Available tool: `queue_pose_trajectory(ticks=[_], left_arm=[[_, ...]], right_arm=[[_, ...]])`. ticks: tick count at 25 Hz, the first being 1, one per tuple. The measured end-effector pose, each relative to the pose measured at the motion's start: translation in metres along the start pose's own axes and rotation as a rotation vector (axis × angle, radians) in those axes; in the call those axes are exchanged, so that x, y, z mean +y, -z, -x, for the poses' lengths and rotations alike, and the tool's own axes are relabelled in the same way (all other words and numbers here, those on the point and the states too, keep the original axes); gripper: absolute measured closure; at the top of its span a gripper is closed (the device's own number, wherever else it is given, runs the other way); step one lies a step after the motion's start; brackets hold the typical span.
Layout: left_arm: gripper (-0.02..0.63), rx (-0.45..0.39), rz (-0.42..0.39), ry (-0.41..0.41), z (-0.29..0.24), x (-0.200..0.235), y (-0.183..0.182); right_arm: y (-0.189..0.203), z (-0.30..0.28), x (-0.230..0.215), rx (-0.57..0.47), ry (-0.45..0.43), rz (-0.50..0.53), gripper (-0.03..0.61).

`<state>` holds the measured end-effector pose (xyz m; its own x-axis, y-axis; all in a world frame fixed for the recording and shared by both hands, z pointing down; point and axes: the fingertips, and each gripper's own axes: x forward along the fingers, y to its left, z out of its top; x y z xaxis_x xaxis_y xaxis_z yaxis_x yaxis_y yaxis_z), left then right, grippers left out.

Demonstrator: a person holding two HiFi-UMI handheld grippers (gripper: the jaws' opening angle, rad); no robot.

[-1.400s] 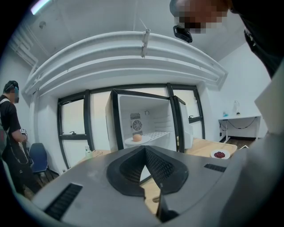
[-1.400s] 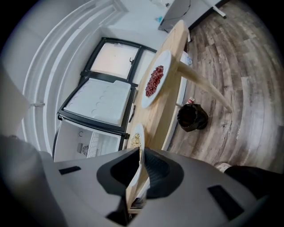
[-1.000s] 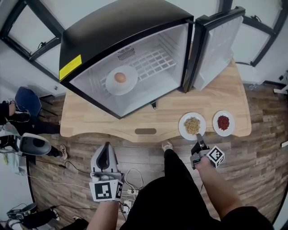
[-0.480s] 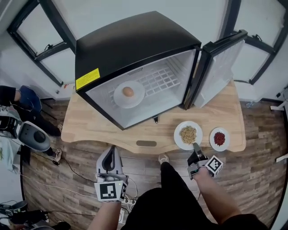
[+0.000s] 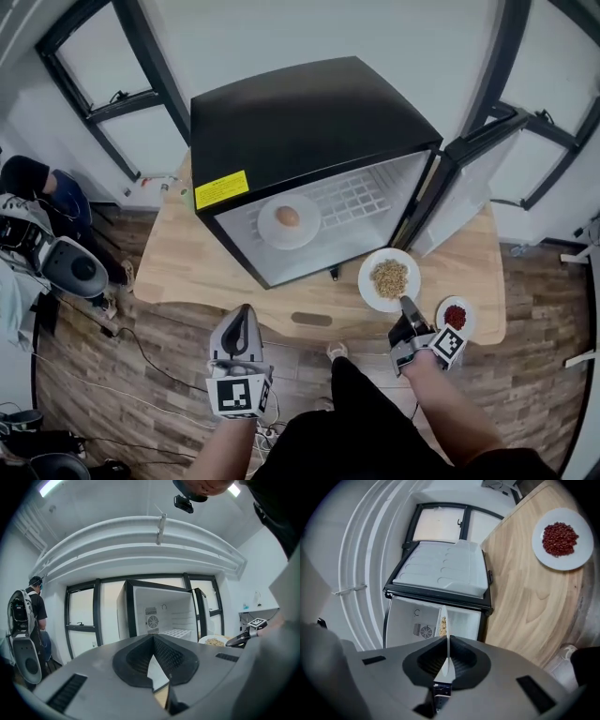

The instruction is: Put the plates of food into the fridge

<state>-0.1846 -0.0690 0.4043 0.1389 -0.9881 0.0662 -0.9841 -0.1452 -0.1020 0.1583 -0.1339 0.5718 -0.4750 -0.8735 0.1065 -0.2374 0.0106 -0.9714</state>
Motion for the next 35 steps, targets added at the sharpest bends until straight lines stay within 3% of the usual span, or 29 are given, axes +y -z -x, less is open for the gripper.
queue_pose_trajectory(ticks=[4, 8, 23, 30, 35], left_arm=[[0.609, -0.008, -0.022, -0.011, -0.014, 0.010, -0.007], [0.609, -0.009, 0.016, -0.022, -0.030, 0.021, -0.009], [0.609, -0.012, -0.017, -0.159, -0.053, 0.066, -0.033], [0.609, -0.031, -0.030, -0.225, -0.049, 0.089, -0.045], [0.609, -0.038, -0.071, -0.227, -0.053, 0.082, -0.048]], right_arm=[[-0.004, -0.031, 0.027, 0.019, -0.038, 0.014, 0.546], [-0.007, -0.061, 0.045, 0.037, -0.063, 0.002, 0.546], [-0.022, -0.163, 0.083, 0.118, -0.059, 0.024, 0.546], [-0.021, -0.196, 0.092, 0.126, -0.011, 0.097, 0.545], [-0.024, -0.210, 0.095, 0.155, 0.040, 0.224, 0.545]])
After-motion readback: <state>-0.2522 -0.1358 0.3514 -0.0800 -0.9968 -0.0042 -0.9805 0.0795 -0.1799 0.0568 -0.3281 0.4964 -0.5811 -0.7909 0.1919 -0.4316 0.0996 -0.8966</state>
